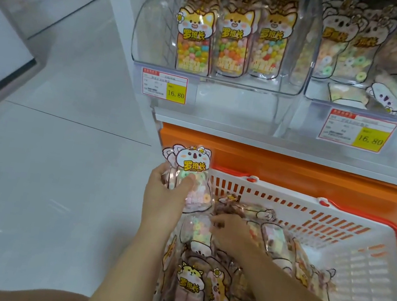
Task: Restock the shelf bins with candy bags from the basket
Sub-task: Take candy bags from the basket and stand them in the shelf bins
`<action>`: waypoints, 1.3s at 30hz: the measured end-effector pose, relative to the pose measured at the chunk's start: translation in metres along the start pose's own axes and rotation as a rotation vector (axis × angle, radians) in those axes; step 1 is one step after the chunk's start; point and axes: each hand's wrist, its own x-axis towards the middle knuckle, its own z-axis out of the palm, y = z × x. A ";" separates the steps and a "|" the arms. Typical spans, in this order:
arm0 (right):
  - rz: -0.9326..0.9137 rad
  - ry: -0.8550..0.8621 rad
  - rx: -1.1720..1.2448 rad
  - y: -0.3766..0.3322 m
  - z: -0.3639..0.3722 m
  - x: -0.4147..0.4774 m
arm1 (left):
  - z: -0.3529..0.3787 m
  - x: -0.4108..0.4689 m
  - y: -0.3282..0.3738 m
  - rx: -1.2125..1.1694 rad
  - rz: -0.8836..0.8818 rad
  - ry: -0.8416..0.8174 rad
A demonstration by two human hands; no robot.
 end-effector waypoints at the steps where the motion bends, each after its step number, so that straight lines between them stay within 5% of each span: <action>1: 0.002 0.090 0.018 0.002 -0.002 -0.001 | 0.001 0.000 0.000 0.008 -0.014 -0.010; 6: 0.013 0.369 0.390 -0.003 -0.041 -0.040 | 0.004 0.000 0.001 0.048 -0.045 -0.030; 16: -0.151 0.143 0.942 -0.024 -0.144 -0.154 | 0.015 -0.040 0.000 0.012 -0.266 -0.228; 21: -0.510 0.348 0.378 -0.028 -0.158 -0.217 | 0.037 -0.069 0.029 -0.187 -0.395 -0.497; 26: -0.751 0.476 0.065 -0.026 -0.185 -0.256 | 0.041 -0.094 0.068 -0.199 -0.338 -0.668; 35: -0.790 0.491 0.074 -0.041 -0.221 -0.266 | 0.048 -0.118 0.128 -0.244 -0.210 -0.843; 39: -0.796 0.531 0.059 -0.044 -0.228 -0.259 | 0.060 -0.128 0.153 -0.096 -0.039 -0.769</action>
